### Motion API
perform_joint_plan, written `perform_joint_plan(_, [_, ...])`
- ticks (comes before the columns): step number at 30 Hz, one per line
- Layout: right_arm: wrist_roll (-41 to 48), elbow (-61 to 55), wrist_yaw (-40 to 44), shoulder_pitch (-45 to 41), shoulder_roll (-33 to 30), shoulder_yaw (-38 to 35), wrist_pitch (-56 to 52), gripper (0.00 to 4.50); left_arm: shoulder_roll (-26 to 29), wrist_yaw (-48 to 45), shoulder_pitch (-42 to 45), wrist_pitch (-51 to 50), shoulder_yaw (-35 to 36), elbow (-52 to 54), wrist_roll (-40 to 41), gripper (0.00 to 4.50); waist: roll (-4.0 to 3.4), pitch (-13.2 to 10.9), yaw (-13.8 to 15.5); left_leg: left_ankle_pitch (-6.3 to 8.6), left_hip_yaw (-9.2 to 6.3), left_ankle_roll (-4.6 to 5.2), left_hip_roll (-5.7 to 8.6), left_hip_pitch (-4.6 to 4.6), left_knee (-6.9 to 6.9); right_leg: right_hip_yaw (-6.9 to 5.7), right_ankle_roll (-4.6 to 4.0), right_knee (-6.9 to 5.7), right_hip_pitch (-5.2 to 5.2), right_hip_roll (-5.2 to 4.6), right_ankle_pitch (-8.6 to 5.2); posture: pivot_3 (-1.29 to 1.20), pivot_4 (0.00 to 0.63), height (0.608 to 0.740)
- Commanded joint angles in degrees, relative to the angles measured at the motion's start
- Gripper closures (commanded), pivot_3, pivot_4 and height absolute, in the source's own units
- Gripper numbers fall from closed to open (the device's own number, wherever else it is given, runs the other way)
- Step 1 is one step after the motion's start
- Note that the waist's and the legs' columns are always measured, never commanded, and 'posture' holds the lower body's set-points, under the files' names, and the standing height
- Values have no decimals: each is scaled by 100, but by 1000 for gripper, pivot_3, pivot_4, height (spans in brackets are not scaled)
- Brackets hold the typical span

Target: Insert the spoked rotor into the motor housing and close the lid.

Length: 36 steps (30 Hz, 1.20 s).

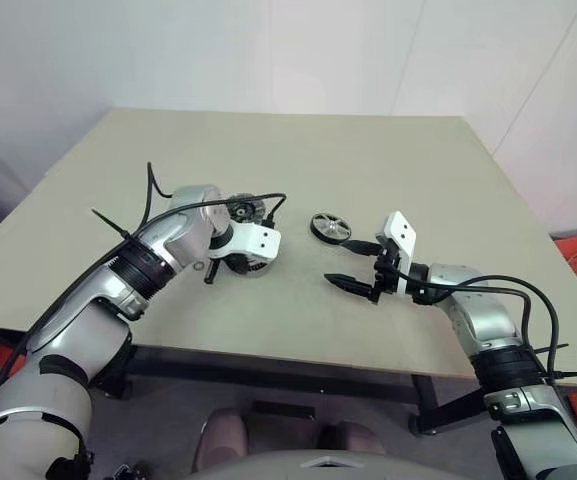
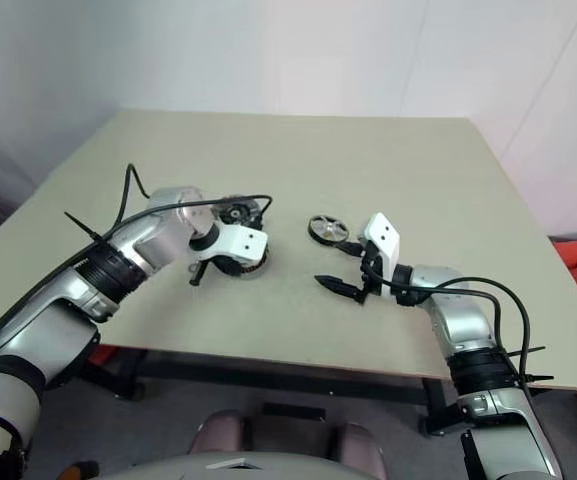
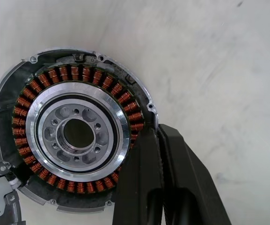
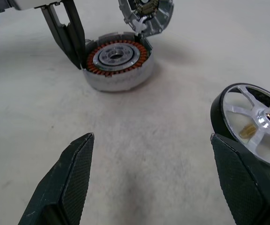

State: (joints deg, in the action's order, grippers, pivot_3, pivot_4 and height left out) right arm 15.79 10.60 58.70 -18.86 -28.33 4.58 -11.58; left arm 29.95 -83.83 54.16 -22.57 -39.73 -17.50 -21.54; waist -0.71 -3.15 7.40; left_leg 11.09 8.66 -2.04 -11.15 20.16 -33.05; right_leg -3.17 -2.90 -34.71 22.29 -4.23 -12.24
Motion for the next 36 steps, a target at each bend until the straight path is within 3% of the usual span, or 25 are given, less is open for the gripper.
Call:
perform_joint_plan(1, [116, -273, -17, -50, -39, -137, -3, 0, -131, -116, 230, 44, 144, 269, 129, 4475, 2, -1, -3, 2, 0, 3, 7, 1, 0, 0, 2, 0, 0, -7, -1, 0, 0, 740])
perform_joint_plan(14, [130, -290, -9, 20, -166, -219, 23, 0, -301, -203, 255, -8, 156, 658, 114, 4475, 10, -6, -25, 9, 0, 18, 13, 11, -1, -1, 5, -1, 12, -14, -3, 0, 0, 740])
perform_joint_plan(28, [87, -171, 35, 49, -133, -230, 145, 0, -178, -412, -8, -234, 17, 1230, 140, 4475, 10, -7, -35, 12, 0, 25, 13, 12, -1, -1, 5, -2, 14, -14, -3, 0, 0, 740])
perform_joint_plan(32, [74, -115, 54, 23, -127, -219, 181, 0, -60, -521, -28, 135, 3, 1214, 214, 4475, 10, -7, -33, 12, 0, 25, 13, 14, -1, -1, 5, -3, 15, -13, -3, 0, 0, 740])
perform_joint_plan(36, [63, -54, 64, -8, -121, -218, 212, 0, -5, -591, -37, 204, 5, 1194, 273, 3240, 10, -7, -34, 12, 0, 25, 12, 13, -2, -1, 5, -3, 15, -13, -3, 0, 0, 740])
